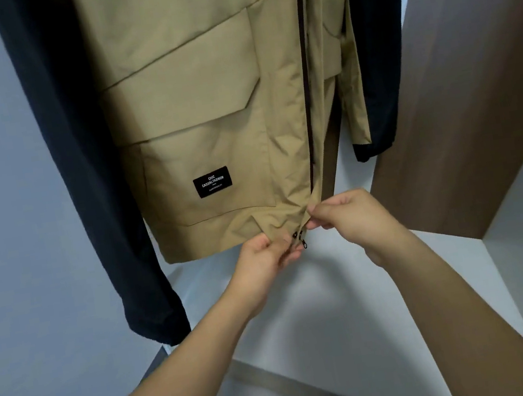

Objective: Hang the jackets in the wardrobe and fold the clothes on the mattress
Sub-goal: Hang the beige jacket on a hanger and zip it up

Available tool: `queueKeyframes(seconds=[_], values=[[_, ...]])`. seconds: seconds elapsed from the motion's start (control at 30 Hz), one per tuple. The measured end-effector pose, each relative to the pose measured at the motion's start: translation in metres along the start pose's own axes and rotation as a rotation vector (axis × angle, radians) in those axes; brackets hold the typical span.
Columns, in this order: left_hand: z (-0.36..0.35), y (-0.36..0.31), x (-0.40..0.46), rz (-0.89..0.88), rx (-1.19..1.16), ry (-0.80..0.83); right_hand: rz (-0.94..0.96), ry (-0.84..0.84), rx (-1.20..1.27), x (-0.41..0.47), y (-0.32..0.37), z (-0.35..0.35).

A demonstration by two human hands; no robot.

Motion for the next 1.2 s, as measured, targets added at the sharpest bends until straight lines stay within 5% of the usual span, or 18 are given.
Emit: queueKeyframes(seconds=[0.13,0.37,0.77,1.2], values=[[0.0,-0.003,-0.011,-0.075,0.296,-0.05,-0.021,-0.028,-0.039,-0.001,0.002,0.0],[-0.011,0.005,-0.009,-0.215,0.411,-0.171,-0.06,-0.001,-0.154,-0.008,0.006,0.008],[-0.017,0.019,-0.012,-0.341,0.372,-0.249,0.069,0.011,-0.033,-0.017,0.003,0.011],[-0.024,0.022,-0.004,-0.348,0.285,-0.226,0.307,-0.196,-0.029,-0.019,-0.011,0.011]])
Point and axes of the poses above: each hand's wrist, its own x-axis towards the middle knuckle, its own z-axis out of the back of the hand, y = z × x, the point moved 1 cm from there along x, towards the middle knuckle, and after that the axes turned 5 degrees about -x, right-handed, at the moved point
